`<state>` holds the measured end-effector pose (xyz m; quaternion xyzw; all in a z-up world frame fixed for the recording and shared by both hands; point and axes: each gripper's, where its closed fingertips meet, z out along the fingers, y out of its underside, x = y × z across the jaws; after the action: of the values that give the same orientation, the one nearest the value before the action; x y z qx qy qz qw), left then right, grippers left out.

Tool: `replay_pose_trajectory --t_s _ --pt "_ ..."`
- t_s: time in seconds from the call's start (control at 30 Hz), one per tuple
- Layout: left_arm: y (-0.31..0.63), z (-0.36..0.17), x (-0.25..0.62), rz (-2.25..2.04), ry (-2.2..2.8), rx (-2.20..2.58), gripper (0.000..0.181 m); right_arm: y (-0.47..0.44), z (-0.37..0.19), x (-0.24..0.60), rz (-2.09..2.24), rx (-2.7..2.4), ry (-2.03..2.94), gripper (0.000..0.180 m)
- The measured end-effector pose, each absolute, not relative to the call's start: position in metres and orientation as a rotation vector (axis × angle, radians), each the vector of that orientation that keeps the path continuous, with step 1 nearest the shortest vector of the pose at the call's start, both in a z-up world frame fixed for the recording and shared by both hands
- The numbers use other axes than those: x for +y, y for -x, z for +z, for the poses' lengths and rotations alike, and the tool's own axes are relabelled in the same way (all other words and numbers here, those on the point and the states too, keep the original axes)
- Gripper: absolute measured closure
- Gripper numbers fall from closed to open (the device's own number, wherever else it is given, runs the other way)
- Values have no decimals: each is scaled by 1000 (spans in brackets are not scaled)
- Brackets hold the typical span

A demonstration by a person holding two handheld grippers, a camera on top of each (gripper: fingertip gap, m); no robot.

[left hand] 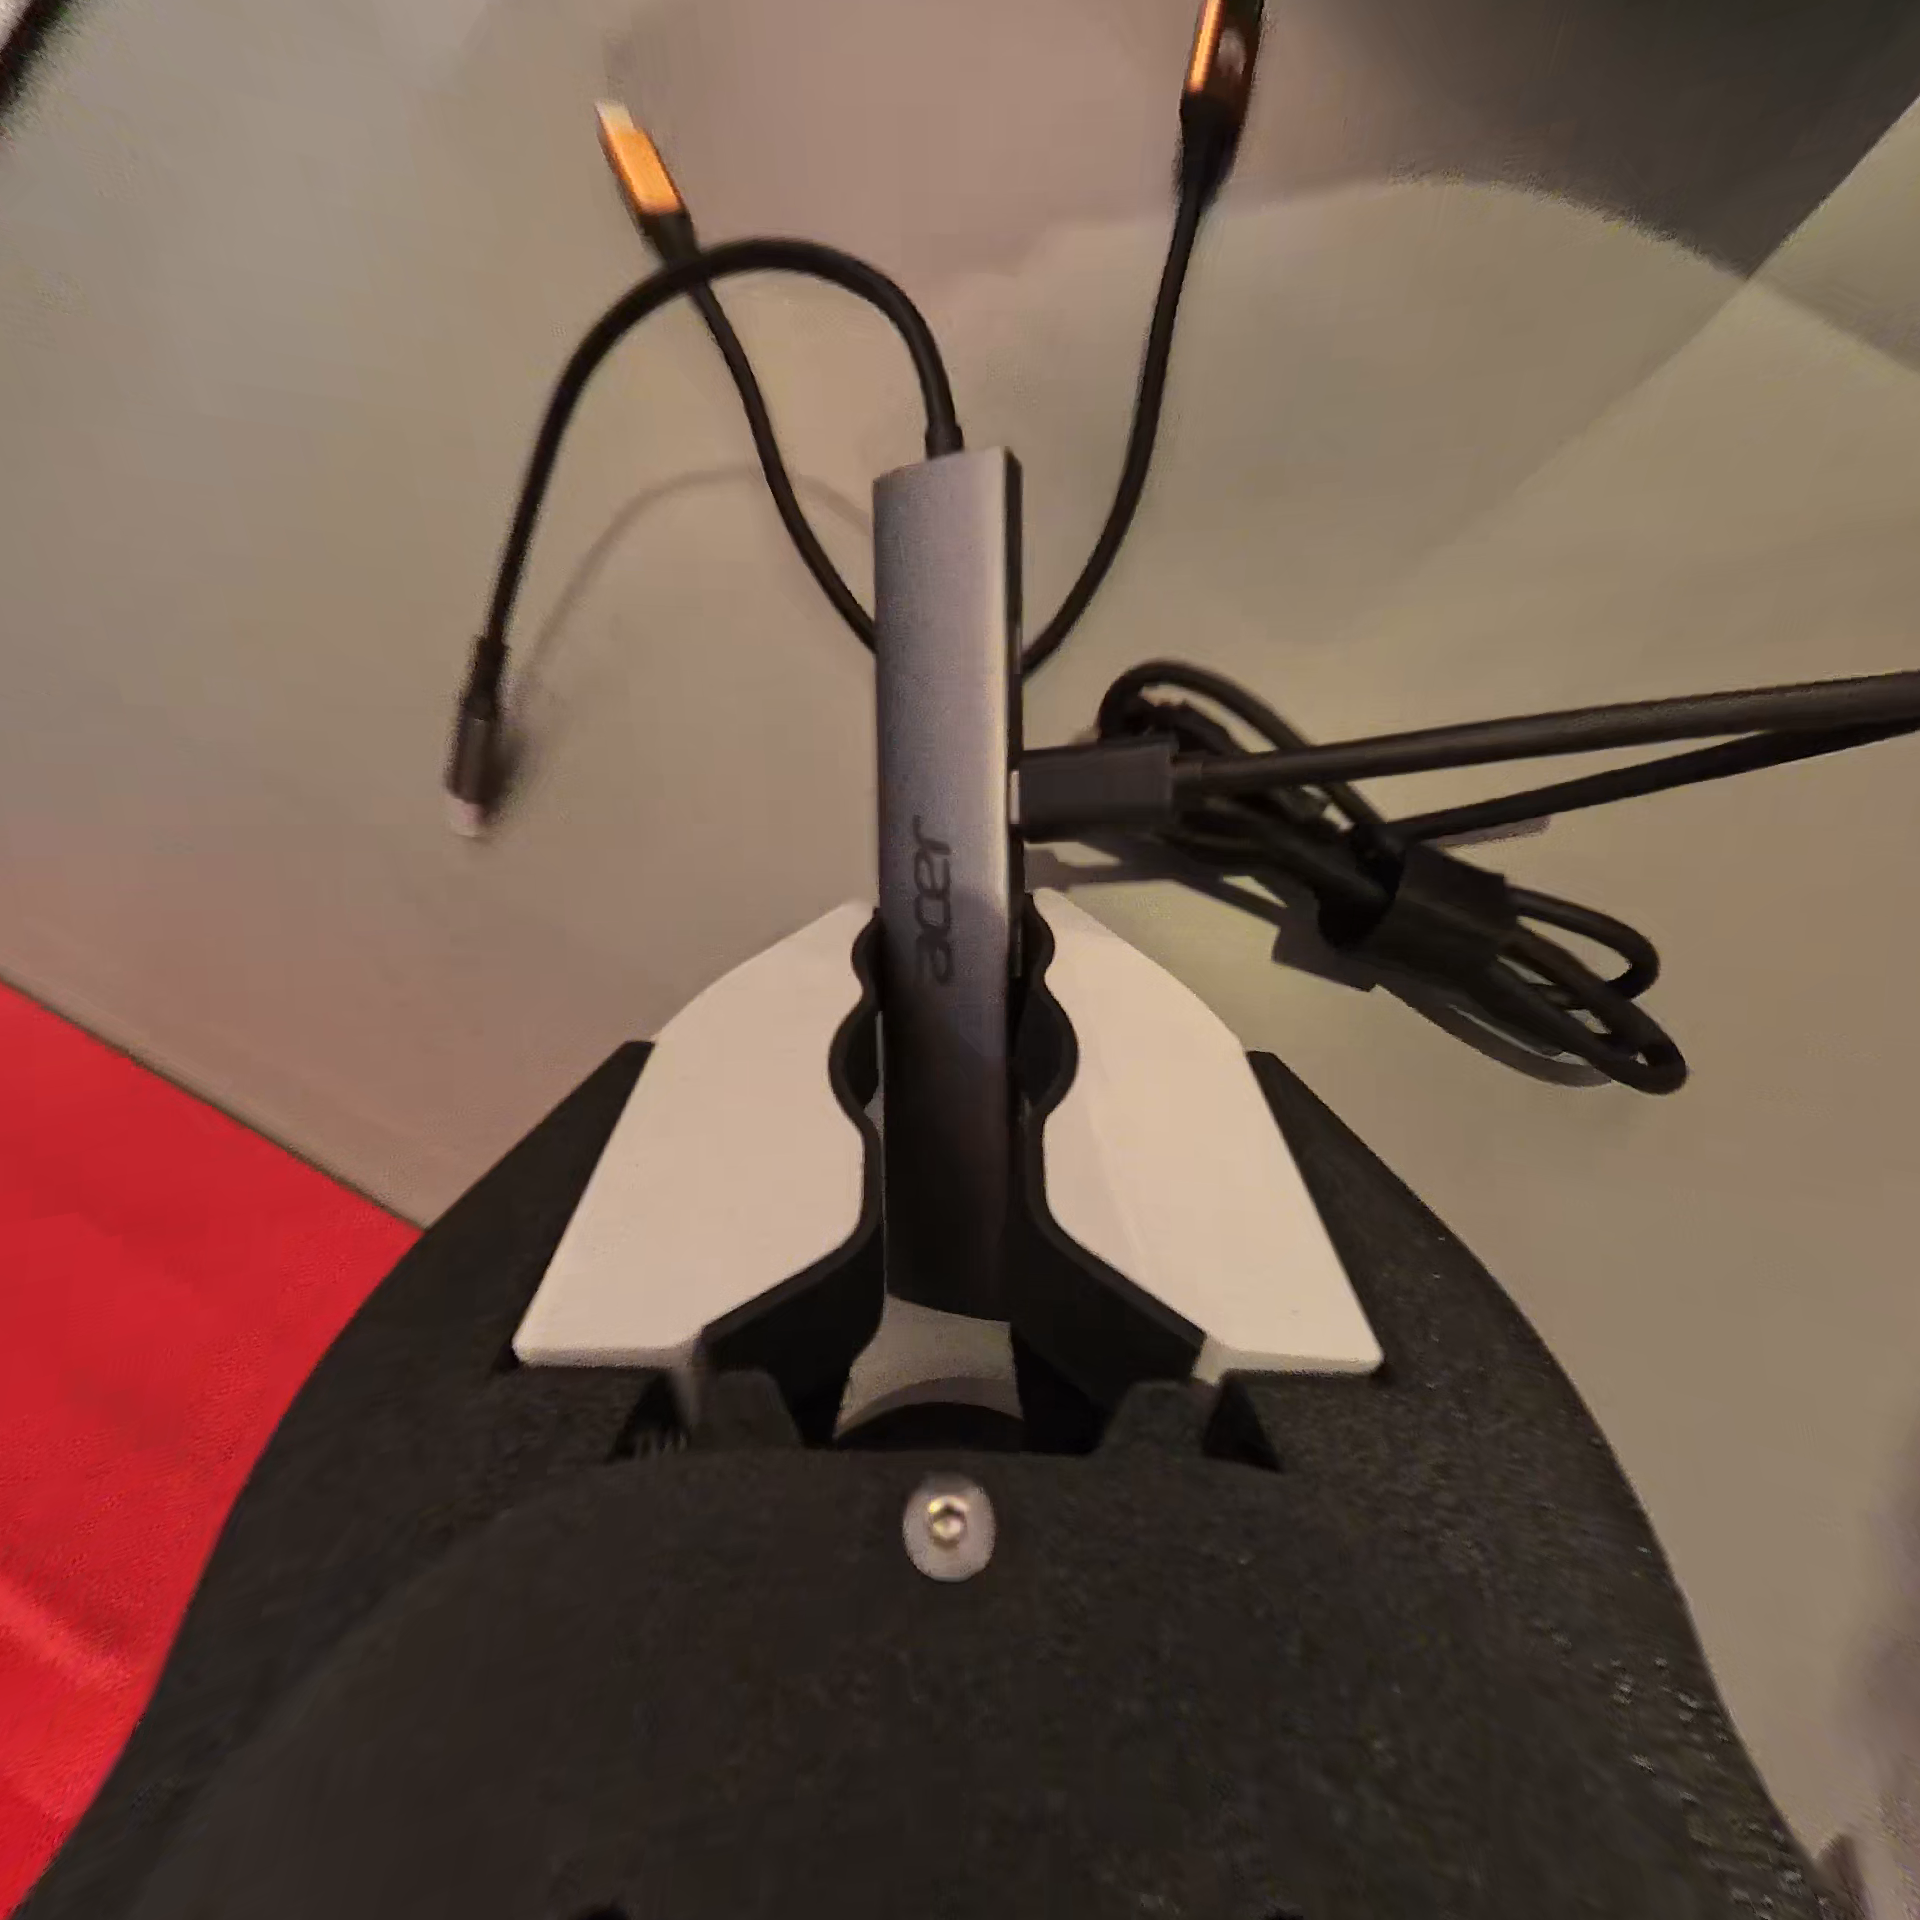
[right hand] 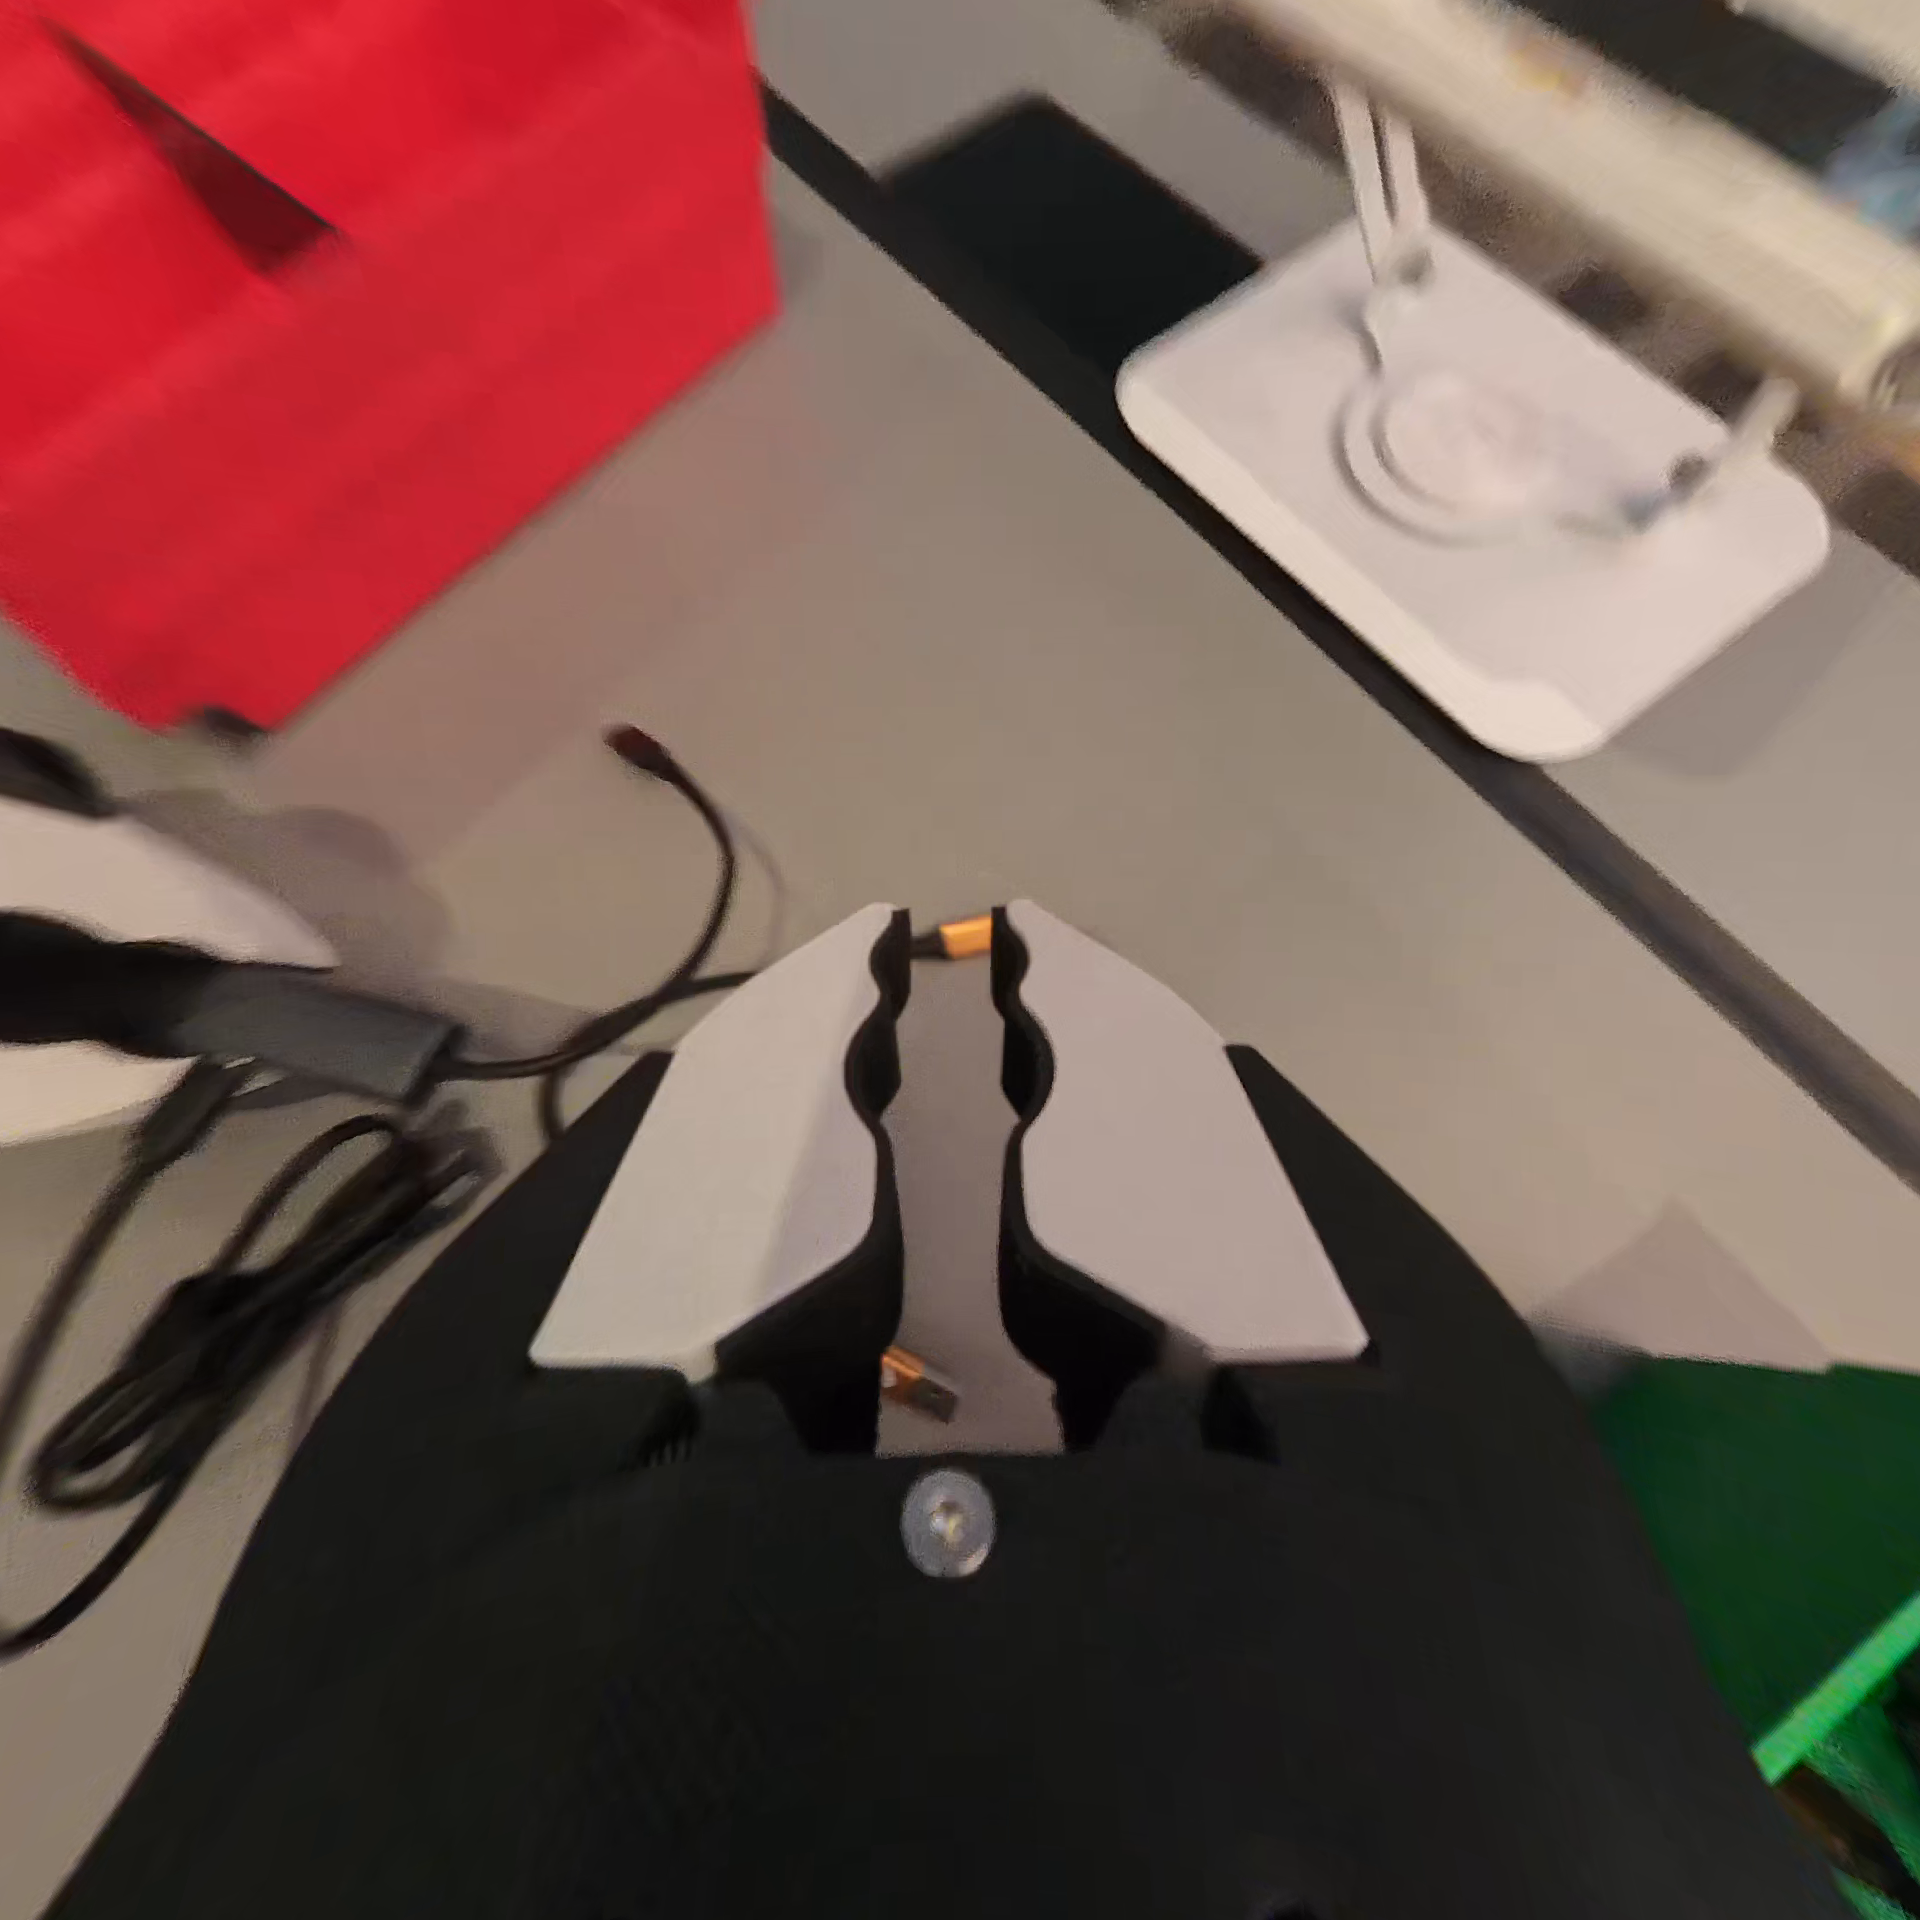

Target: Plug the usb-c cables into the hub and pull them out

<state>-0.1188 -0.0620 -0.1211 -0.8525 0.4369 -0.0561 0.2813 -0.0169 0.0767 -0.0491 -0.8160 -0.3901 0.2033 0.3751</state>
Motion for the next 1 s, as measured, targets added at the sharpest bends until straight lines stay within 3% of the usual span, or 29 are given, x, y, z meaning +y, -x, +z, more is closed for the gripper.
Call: replay_pose_trajectory --t_s 0.03,0.2,0.37,0.5,0.67,0.83,1.0 --pt "120 -129 -65 -166 2321 1153 160 15 -64 83 445 -983 2151 163" --pt "141 -151 -66 -52 2393 1104 162 32 -123 96 312 -887 2348 150" --pt "148 -152 -63 92 2320 1088 144 35 -151 101 165 -821 2440 131" --pt "153 -146 -61 183 2267 1078 112 44 -156 98 209 -830 2445 146" --pt "159 -127 -78 55 2291 1032 108 45 -156 101 274 -877 2405 155" --pt "174 -87 -96 -89 2277 1013 106 46 -126 110 358 -887 2256 156" --pt "176 -27 -75 -252 2162 910 120 71 -61 97 598 -962 1915 156"
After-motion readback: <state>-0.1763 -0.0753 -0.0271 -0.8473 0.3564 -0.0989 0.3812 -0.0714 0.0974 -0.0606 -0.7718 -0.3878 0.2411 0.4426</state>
